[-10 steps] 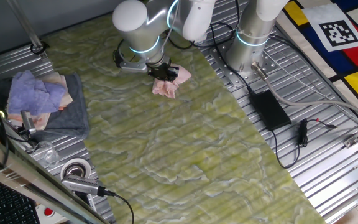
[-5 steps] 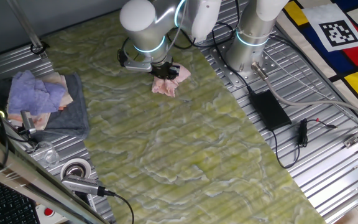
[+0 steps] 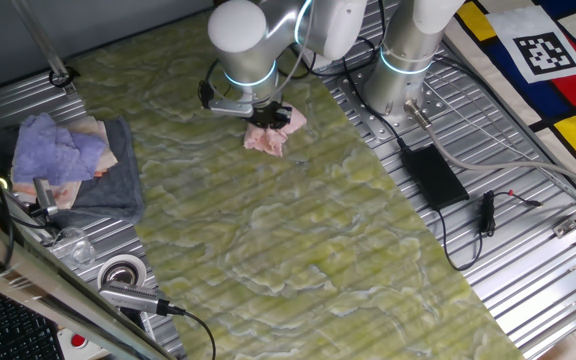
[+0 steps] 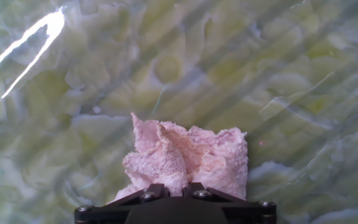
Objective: Clean the table with a cloth
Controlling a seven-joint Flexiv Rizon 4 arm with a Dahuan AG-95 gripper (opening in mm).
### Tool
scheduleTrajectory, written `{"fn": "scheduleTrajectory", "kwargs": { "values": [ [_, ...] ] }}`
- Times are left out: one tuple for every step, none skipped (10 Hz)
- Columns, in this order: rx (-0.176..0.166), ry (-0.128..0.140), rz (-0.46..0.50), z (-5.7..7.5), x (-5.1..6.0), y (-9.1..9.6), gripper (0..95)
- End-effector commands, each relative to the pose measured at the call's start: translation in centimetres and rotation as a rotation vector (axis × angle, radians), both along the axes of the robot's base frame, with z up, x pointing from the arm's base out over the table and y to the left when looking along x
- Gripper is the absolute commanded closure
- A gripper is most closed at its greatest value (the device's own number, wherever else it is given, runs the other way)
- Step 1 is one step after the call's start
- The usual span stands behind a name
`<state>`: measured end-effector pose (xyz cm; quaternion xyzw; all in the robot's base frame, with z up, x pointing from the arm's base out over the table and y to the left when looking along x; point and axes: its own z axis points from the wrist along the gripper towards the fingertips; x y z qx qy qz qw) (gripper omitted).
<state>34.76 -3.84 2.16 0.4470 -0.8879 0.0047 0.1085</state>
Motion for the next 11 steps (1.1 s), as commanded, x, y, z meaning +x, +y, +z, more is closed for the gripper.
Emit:
{"fn": "scheduleTrajectory", "kwargs": {
  "values": [
    [-0.001,0.000,0.000,0.2,0.0,0.2,95.0],
    [-0.001,0.000,-0.002,0.3,0.1,0.4,95.0],
    [-0.003,-0.001,-0.005,0.5,0.1,0.6,95.0],
    [-0.004,-0.001,-0.006,0.8,1.0,0.9,95.0],
    [-0.007,-0.001,-0.007,1.1,1.7,1.1,95.0],
    [-0.008,-0.004,-0.008,1.3,2.5,1.4,95.0],
    [-0.009,-0.007,-0.008,1.3,2.9,1.6,95.0],
    [-0.009,-0.012,-0.008,1.3,3.4,1.8,95.0],
    [-0.008,-0.016,-0.010,1.3,4.0,2.2,95.0],
    [-0.009,-0.018,-0.012,1.3,4.7,2.7,95.0],
    [-0.009,-0.020,-0.015,1.3,5.3,3.1,95.0]
  ]
}}
